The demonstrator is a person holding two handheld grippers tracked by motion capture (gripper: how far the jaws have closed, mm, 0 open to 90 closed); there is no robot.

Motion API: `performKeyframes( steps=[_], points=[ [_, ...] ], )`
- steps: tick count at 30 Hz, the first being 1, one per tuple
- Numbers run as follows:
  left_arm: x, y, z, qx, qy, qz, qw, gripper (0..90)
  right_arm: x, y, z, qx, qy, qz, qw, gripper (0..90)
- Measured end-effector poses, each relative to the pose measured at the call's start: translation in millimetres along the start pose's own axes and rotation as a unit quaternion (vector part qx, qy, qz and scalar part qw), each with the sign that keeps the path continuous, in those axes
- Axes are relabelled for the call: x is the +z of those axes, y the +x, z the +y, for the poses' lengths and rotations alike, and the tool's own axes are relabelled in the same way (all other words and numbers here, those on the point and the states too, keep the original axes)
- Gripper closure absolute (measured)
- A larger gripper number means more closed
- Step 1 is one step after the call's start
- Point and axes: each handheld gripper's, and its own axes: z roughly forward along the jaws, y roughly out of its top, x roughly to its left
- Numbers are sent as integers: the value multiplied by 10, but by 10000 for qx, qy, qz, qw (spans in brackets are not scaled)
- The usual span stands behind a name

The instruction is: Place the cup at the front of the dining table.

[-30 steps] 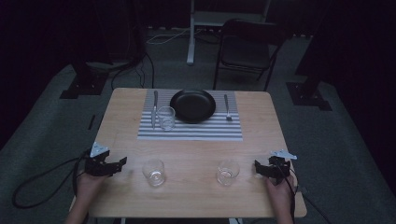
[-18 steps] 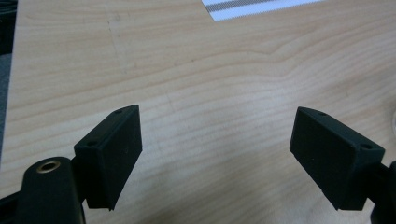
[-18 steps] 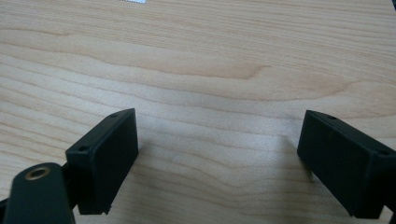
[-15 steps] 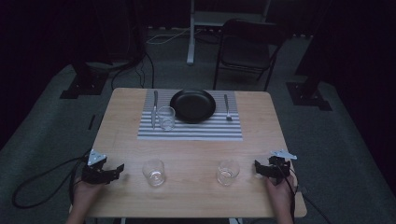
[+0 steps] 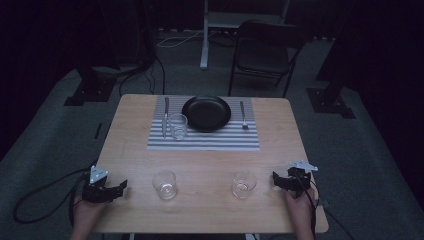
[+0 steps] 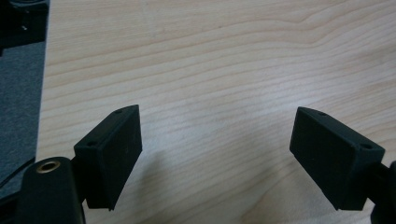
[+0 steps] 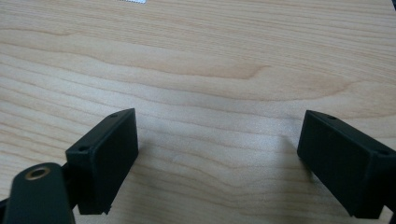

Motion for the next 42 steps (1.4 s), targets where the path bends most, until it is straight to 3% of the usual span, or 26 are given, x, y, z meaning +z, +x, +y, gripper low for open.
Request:
performKeyframes(
  steps=[10, 16, 19, 20, 21, 22, 25, 28, 32, 37, 42],
  points=[
    [-39, 47, -88, -17, 74, 150, 9999, 176, 0, 0, 0, -2, 4, -1, 10000, 119],
    [-38, 58, -118, -68, 104, 366, 9993, 176, -1, -1, 0, -3, 5, -2, 10000, 119],
    [-41, 48, -125, -60, 137, 547, 9984, 175, -1, -1, 0, -8, 5, -2, 10000, 119],
    [-49, 47, -131, -103, 139, 738, 9971, 175, -1, 0, 0, -2, 5, -2, 10000, 119],
    [-49, 47, -131, -103, 139, 738, 9971, 175, -1, 0, 0, -2, 5, -2, 10000, 119],
    [-50, 44, -137, -94, 121, 986, 9950, 175, -1, 0, 1, -1, 4, -1, 10000, 119],
    [-46, 60, -138, -191, 114, 1118, 9935, 175, -1, 0, 1, -1, 4, -2, 10000, 119],
    [-51, 86, -145, -298, 2, 960, 9949, 175, -1, 0, 1, 3, 6, -1, 10000, 119],
    [-66, 49, -139, -222, -123, 729, 9970, 175, 0, -1, 1, -3, 3, -1, 10000, 119],
    [-46, 6, -132, -92, -41, 776, 9969, 175, 0, -2, 1, -3, 6, -1, 10000, 119],
    [-67, 35, -136, -234, -134, 726, 9970, 175, -1, -2, 1, -1, 7, 0, 10000, 119]
  ],
)
